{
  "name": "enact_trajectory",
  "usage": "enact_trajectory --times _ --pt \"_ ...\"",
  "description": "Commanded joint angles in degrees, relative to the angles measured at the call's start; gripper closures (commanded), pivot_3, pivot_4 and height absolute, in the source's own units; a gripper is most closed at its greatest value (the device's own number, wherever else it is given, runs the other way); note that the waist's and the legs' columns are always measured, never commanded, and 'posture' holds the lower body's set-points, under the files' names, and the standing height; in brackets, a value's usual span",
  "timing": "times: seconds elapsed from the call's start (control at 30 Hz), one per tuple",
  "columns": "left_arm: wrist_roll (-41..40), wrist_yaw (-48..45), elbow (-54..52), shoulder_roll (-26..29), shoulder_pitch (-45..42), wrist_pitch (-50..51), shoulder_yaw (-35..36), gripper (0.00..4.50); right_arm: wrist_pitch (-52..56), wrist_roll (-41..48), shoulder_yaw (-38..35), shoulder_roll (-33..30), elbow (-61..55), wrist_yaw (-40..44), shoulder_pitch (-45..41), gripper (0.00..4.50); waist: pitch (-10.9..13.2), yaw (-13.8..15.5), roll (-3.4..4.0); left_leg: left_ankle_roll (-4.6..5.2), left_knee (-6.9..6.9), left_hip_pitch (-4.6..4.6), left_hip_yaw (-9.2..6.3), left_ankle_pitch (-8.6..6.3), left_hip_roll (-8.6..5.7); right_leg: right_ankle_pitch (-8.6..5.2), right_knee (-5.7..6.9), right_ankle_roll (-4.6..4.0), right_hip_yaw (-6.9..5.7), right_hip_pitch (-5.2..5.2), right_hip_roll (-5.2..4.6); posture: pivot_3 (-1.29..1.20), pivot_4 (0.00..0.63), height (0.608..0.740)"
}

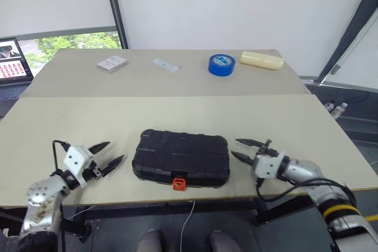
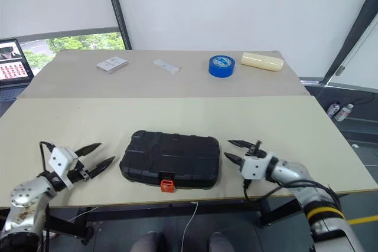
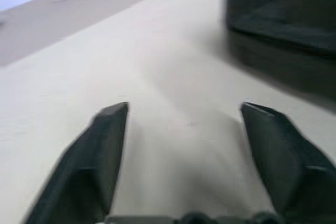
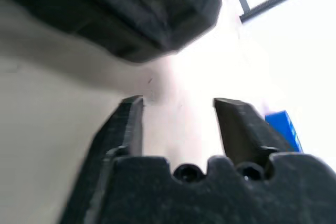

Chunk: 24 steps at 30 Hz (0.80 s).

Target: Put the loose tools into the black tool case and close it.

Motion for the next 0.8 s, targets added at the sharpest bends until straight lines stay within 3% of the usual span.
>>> enact_trajectory --times 0.03,0.1,0.13,0.2,0.33,0.43,0.6,0.8 --pt "-0.41 -0.61 2.47 0.52 -5.35 1.51 -1.07 0.99 9.23 16.47 -2.14 -3.87 -12.15 9.59 5.99 2.09 0.0 0.42 -0.01 0.0 0.0 0.0 -0.01 0.0 0.0 0.0 0.0 0.01 -0.01 0.01 0.0 0.0 0.15 0.74" --pt "-0.17 -1.03 3.36 0.32 -8.68 3.1 -2.37 0.99 17.67 24.53 -2.07 -6.13 -20.42 14.92 10.6 2.09 -0.02 0.44 -0.04 0.01 -0.01 -0.01 -0.02 0.01 0.04 0.13 0.0 0.24 -0.07 0.05 0.03 0.0 0.15 0.74" --pt "-0.03 -1.3 4.0 0.02 -11.33 4.52 -3.42 1.5 23.67 28.92 -1.49 -7.92 -26.12 17.85 13.47 2.6 -0.02 0.57 -0.04 0.02 -0.01 -0.03 -0.02 0.01 0.05 0.17 -0.01 0.31 -0.06 0.05 0.03 0.0 0.15 0.74" --pt "-0.04 -1.98 5.11 -0.51 -15.44 6.61 -5.02 1.94 33.36 34.6 -1.03 -10.38 -34.71 21.44 17.58 3.04 -0.03 0.61 -0.07 0.02 -0.01 -0.07 -0.02 0.01 0.04 0.18 -0.03 0.36 -0.07 0.04 0.04 0.0 0.15 0.74" --pt "4.71 -4.34 12.67 -1.36 -26.05 8.6 -11.11 3.5 45.76 36.61 2.13 -11.25 -47.35 23.72 21.1 4.44 -0.09 0.39 -0.15 0.02 0.01 -0.09 -0.07 0.01 0.08 0.21 -0.17 0.45 -0.09 0.06 0.14 0.0 0.15 0.74" --pt "7.89 -5.51 19.62 -1.98 -31.96 8.24 -14.25 4.48 51.24 33.91 4.93 -9.99 -51.24 24.47 20.46 4.5 -0.09 0.17 -0.17 0.01 0.01 -0.11 -0.08 0.01 0.07 0.11 -0.25 0.7 -0.06 0.03 0.17 0.0 0.15 0.74" --pt "11.87 -9.2 28.55 -2.06 -37.86 7.8 -18.14 4.48 54.93 27.45 7.79 -4.94 -49.91 23.18 15.18 4.5 -0.08 0.07 -0.2 0.02 0.01 -0.26 -0.1 0.0 0.06 0.1 -0.28 0.75 -0.06 -0.15 0.22 0.0 0.15 0.74" --pt "11.35 -15.9 30.19 -1.52 -36.82 7.86 -18.37 4.48 54.33 20.25 8.33 1.6 -39.83 21.99 4.93 4.5 -0.04 0.23 -0.3 0.02 0.06 -0.59 -0.11 0.01 0.08 0.22 -0.21 0.67 -0.07 -0.48 0.25 0.0 0.15 0.74"
